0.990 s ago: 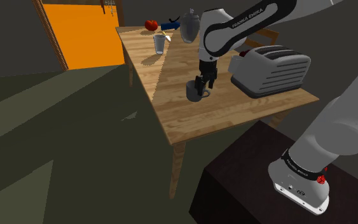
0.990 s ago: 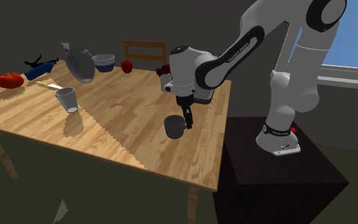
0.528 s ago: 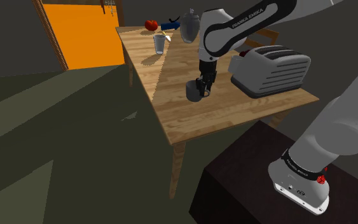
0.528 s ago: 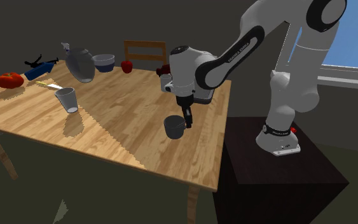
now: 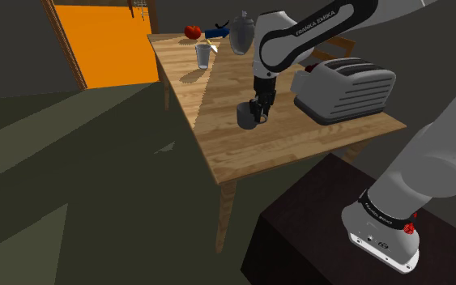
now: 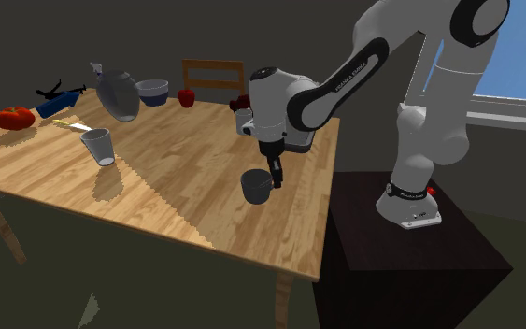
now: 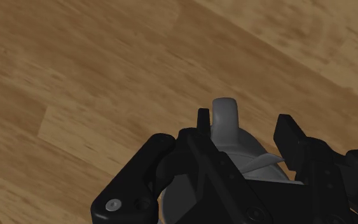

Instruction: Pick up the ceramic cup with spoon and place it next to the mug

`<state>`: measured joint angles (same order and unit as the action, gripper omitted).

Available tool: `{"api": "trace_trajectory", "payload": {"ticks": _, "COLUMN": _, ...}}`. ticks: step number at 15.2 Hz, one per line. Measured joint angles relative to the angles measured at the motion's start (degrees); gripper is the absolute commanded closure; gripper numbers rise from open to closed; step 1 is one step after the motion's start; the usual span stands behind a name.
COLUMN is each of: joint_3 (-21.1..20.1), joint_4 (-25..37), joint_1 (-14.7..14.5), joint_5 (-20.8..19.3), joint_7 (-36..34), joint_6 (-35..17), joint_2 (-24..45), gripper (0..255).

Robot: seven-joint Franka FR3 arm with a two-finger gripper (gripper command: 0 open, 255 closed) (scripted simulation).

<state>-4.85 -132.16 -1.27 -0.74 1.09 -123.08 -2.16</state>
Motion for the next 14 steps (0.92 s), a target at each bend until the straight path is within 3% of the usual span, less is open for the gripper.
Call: {"api": "trace_trajectory", "payload": {"ticks": 14, "joint_3": 0.13, "joint_4": 5.33, "joint_1": 0.04, "joint_5": 0.45, "joint_7": 0.48, "joint_6": 10.01, "joint_2": -4.71, "gripper": 255}}
